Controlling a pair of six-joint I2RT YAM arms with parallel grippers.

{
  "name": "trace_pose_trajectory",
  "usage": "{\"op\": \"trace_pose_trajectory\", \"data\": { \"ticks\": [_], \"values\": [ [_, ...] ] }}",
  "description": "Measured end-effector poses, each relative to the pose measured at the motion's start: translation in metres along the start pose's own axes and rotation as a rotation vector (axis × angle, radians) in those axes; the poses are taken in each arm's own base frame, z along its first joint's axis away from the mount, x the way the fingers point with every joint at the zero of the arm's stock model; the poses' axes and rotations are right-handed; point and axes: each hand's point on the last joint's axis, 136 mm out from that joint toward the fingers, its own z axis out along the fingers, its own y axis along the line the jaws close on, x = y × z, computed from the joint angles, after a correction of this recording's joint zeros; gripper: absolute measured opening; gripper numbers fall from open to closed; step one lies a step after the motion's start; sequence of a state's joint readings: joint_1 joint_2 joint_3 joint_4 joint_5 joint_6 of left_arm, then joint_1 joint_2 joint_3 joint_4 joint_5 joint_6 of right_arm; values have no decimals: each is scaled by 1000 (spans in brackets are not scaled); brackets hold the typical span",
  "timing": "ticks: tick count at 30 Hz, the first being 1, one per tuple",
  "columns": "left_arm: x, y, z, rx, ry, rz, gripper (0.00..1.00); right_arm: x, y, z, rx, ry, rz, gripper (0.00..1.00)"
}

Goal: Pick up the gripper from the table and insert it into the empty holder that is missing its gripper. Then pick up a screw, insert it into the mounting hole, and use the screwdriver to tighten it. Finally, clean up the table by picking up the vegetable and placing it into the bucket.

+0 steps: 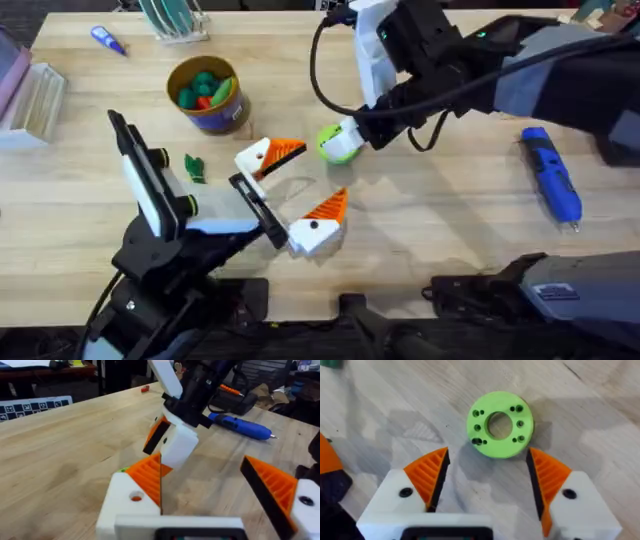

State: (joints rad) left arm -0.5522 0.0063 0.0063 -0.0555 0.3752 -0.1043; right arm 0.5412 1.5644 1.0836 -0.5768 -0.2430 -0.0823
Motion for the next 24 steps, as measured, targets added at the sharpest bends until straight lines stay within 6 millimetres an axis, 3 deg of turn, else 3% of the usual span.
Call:
{"op": "trace_pose_trajectory", "data": {
  "ticks": [8, 13, 18, 24],
  "values": [
    [0, 0, 0, 1, 0, 0, 985, -6, 18, 9, -7, -10, -69, 873],
    [0, -1, 0, 3, 0, 0, 985, 3, 26, 25, 0, 39, -100, 747],
    [0, -1, 0, 3, 0, 0, 985, 10, 21, 36, 34, 78, -107, 509],
    [0, -1, 0, 3, 0, 0, 985, 5, 18, 37, 51, 61, -115, 428]
  ]
}}
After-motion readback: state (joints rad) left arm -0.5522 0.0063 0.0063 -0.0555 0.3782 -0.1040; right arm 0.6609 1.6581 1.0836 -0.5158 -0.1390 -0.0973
